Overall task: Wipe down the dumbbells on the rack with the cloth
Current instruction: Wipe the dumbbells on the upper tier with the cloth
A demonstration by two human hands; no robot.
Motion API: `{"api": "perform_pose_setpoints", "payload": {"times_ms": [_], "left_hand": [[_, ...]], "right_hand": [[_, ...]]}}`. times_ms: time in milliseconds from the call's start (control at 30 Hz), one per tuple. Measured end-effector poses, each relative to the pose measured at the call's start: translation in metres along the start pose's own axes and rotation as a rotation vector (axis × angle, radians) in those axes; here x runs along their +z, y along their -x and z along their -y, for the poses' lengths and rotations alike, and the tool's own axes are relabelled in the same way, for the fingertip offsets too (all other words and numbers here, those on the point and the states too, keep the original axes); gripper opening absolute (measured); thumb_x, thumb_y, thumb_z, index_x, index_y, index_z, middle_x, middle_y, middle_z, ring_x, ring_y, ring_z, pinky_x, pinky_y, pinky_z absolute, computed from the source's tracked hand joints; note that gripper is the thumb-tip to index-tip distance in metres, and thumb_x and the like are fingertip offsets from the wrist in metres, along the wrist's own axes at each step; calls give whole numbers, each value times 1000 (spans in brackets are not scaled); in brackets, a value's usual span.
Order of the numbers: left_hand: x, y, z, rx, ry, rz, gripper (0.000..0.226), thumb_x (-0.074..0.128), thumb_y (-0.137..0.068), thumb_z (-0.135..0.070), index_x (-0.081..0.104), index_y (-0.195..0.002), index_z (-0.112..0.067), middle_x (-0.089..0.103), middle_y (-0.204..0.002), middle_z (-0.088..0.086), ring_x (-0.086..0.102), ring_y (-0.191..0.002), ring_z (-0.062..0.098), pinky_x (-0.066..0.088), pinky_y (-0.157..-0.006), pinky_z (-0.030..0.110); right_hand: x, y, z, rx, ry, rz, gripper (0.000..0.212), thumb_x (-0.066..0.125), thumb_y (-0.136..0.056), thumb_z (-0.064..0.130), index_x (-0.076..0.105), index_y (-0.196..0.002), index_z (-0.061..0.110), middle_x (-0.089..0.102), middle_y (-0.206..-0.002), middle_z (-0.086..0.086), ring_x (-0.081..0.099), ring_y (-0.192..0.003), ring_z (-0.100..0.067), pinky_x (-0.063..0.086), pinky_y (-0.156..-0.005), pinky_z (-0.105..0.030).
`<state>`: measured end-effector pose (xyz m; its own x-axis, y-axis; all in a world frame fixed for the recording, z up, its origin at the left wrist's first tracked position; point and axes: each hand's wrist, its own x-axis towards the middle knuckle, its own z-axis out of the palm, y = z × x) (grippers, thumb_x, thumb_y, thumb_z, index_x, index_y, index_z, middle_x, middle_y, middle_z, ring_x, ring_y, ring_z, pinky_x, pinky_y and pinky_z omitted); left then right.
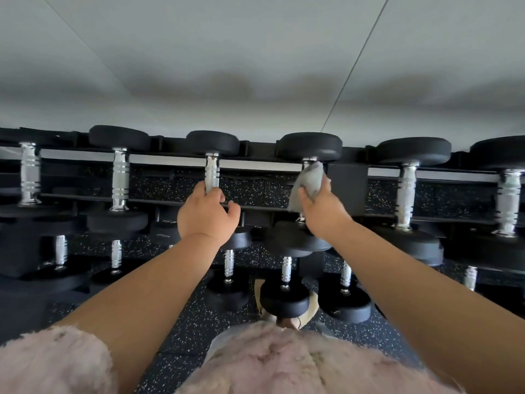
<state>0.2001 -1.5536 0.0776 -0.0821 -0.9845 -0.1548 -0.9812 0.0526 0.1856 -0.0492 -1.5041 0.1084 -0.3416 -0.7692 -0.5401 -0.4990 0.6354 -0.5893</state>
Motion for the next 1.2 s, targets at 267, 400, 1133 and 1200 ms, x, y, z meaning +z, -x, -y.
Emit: {"api": "perform_pose_setpoints", "payload": {"times_ms": [267,400,1133,1200], "left_hand": [[-3,0,-3,-8,27,22,30,54,-92,-50,66,-100,-24,57,-111,-5,56,-81,21,44,-62,33],[-9,2,-6,2,-17,-7,33,51,-93,-51,68,-99,-23,56,-108,-2,55,-84,22,49,-67,36],[16,72,-215,56,-130,203,63,50,-95,-63,55,-141,-20,41,-144,14,54,-121,36,46,-99,50],[20,68,-215,79,-211,208,67,48,-93,-67,57,-140,-20,32,-154,17,49,-127,37,46,-100,50]], "right_hand": [[-20,-7,21,66,31,47,58,44,-107,49,35,-150,12,61,-128,-14,56,-98,-25,43,-82,-37],[-41,25,-2,4,396,353,50,33,-111,45,51,-139,7,60,-114,-11,59,-97,-24,46,-83,-34],[-165,92,-167,-373,533,-158,60,48,-103,54,43,-153,22,52,-145,4,50,-132,-20,43,-112,-38],[-175,88,-191,-306,502,-83,61,51,-103,51,39,-155,23,48,-149,4,50,-133,-21,45,-110,-37]]}}
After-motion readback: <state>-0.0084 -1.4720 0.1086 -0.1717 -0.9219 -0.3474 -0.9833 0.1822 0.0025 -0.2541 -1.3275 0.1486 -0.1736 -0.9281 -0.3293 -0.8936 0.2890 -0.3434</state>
